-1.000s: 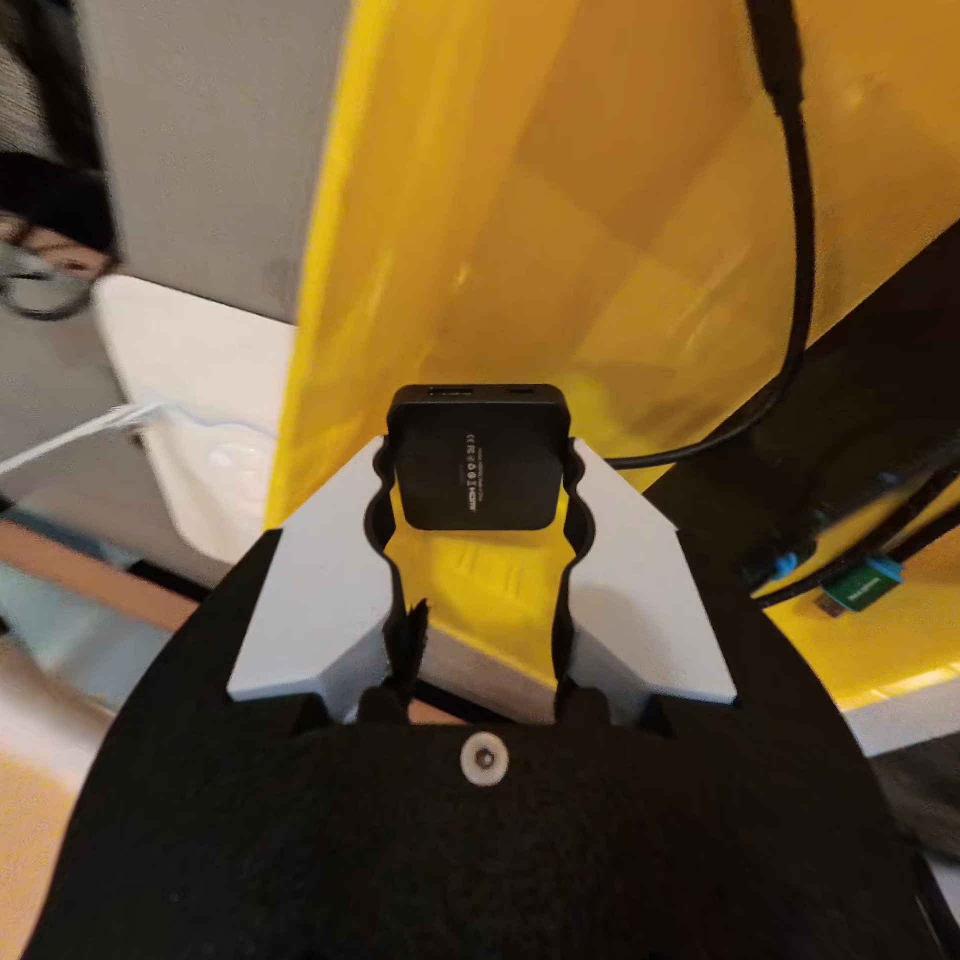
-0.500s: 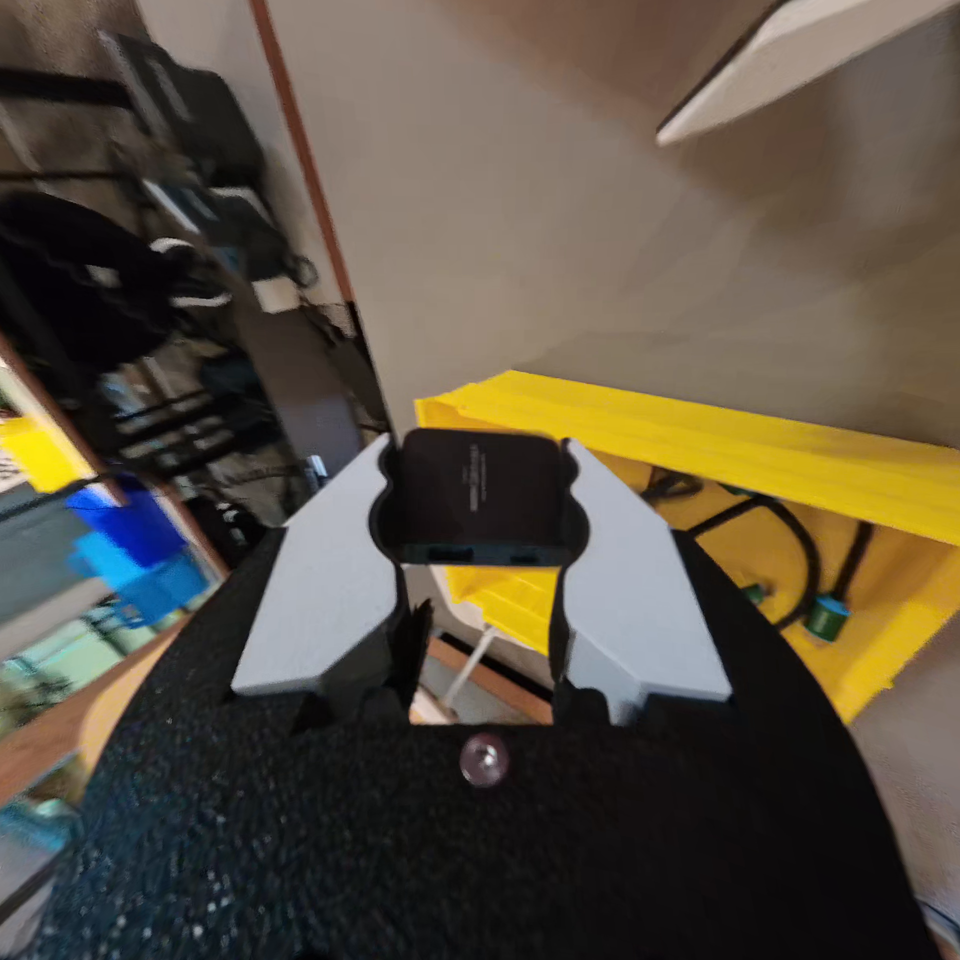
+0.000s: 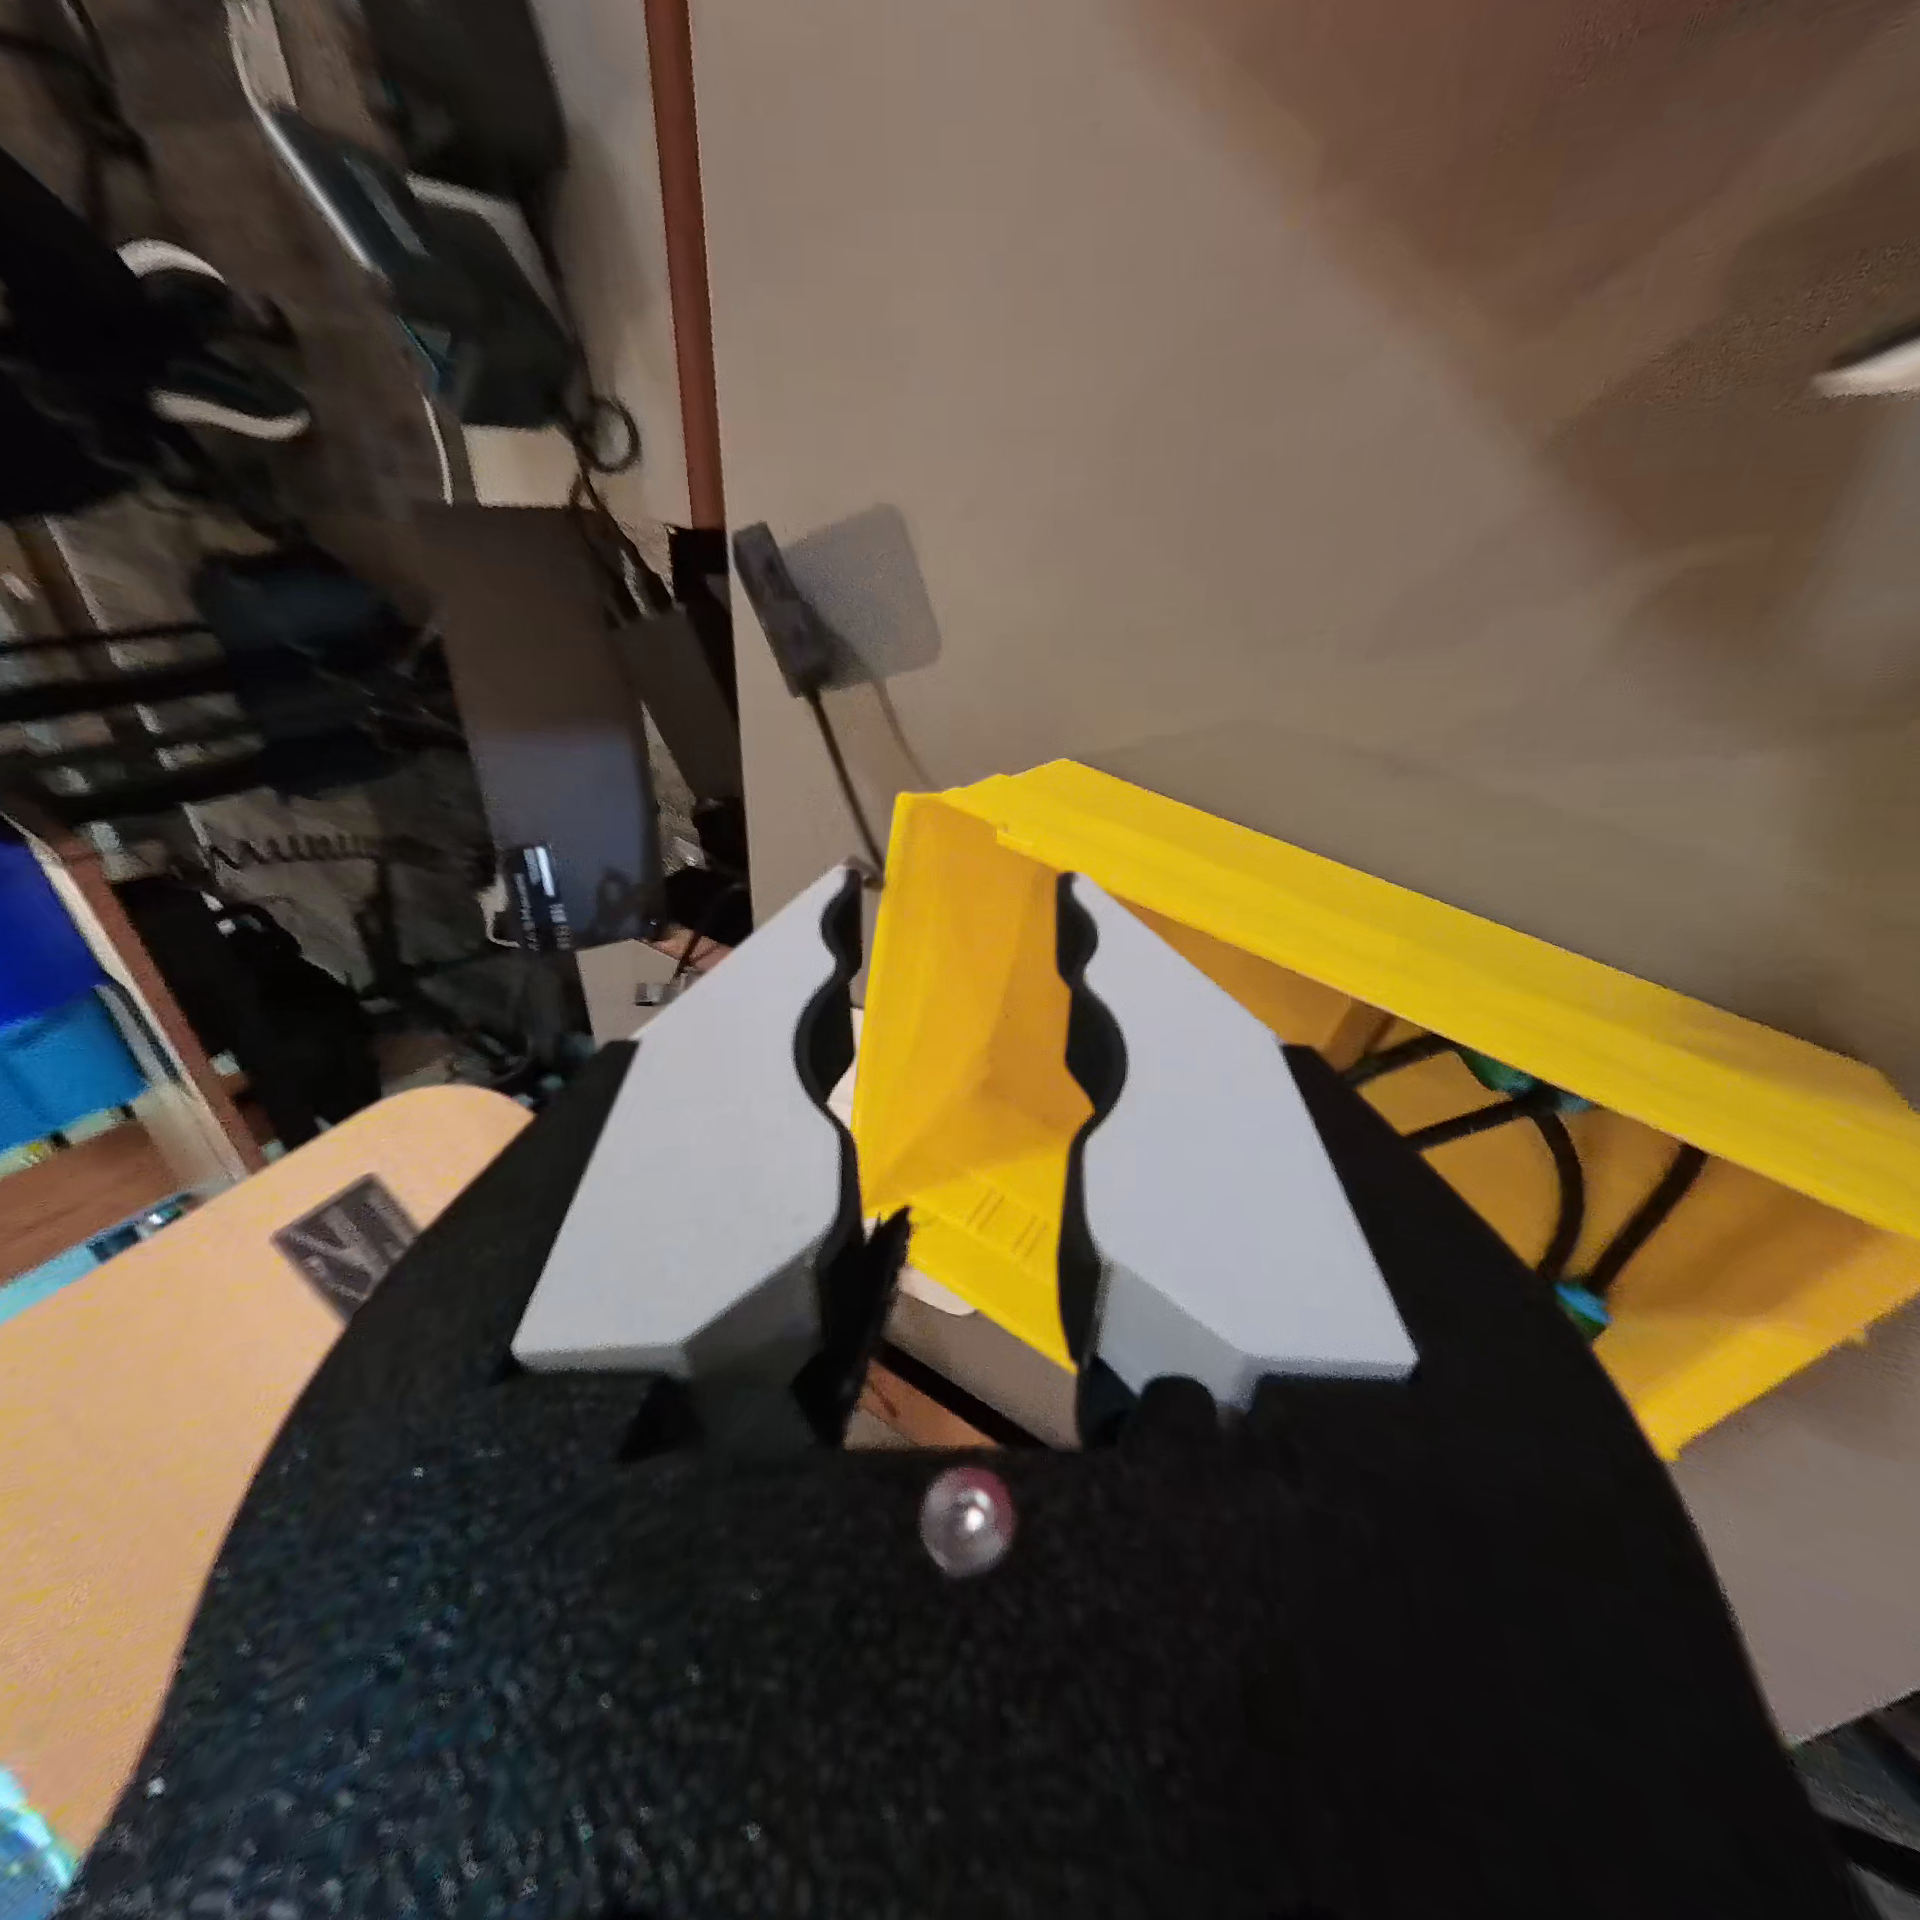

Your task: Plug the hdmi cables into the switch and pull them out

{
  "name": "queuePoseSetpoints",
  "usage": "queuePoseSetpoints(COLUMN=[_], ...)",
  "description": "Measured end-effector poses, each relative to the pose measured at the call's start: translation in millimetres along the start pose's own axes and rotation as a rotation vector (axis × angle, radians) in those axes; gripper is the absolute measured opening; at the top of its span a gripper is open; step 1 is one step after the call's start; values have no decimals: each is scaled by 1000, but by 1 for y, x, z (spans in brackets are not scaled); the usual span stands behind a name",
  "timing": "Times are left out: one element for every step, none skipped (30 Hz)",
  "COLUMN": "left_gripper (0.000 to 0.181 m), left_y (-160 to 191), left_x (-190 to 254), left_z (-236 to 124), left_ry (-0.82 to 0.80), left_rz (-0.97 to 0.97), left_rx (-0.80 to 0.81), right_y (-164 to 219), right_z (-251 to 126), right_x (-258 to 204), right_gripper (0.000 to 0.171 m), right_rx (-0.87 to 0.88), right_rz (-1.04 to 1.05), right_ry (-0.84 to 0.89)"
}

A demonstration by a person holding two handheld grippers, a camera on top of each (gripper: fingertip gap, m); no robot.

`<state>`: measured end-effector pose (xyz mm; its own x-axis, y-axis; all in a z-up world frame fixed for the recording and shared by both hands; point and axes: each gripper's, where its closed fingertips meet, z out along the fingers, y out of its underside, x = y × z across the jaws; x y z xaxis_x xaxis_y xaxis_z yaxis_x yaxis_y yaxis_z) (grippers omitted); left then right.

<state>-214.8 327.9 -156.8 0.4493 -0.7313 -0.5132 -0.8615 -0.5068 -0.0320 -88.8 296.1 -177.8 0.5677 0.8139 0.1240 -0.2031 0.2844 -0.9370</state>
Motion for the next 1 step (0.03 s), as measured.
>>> queuePoseSetpoints(left_gripper=[38], left_y=[5], left_x=[-3], left_z=[14], left_ry=[10], left_rz=[-20], left_rx=[-22], right_y=[0], right_z=[0], right_x=[-1], right_gripper=[33], right_rx=[-2], right_rz=[-4], right_ry=[-4])
